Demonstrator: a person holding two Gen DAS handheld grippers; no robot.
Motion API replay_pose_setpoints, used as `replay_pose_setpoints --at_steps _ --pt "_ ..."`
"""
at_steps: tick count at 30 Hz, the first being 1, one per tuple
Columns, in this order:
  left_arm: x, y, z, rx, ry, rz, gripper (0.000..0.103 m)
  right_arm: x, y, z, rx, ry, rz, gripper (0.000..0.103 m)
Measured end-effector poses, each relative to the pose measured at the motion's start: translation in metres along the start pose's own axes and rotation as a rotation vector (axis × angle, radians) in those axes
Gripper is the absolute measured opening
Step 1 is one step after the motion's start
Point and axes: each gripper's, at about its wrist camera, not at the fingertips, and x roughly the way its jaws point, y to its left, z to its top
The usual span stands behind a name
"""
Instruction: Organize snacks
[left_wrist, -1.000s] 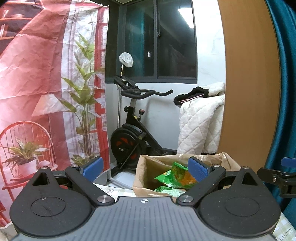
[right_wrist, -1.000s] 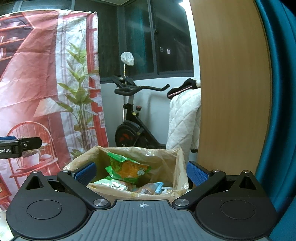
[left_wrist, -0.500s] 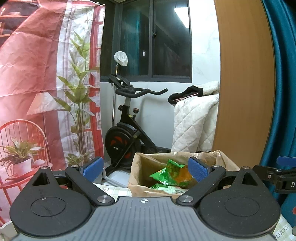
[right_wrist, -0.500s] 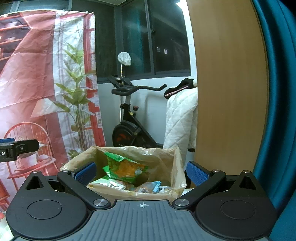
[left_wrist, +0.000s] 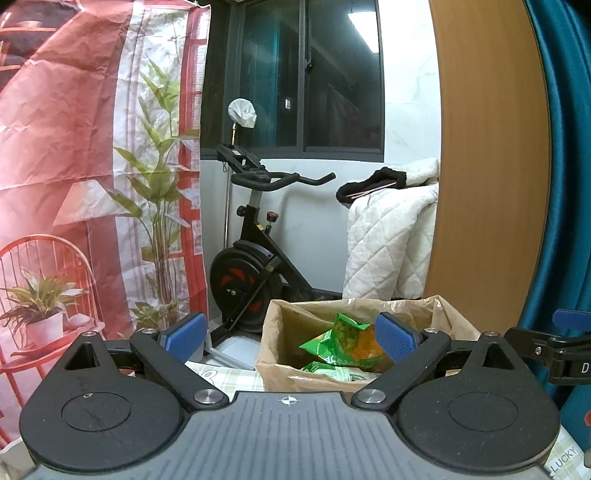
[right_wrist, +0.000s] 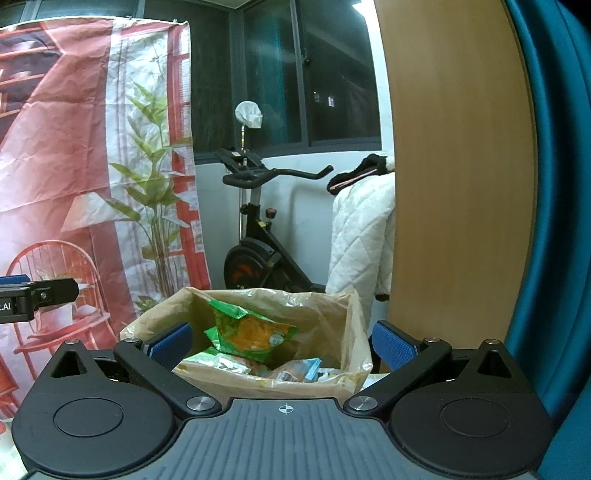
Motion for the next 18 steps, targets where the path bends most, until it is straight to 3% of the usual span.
replay_pose_setpoints --at_steps 18 --pt "-0.0005 -0.0011 -0.0031 -0.014 -0.009 0.002 0.099 0.0020 0.0035 -0.0038 -0.015 0.005 0.001 0.103"
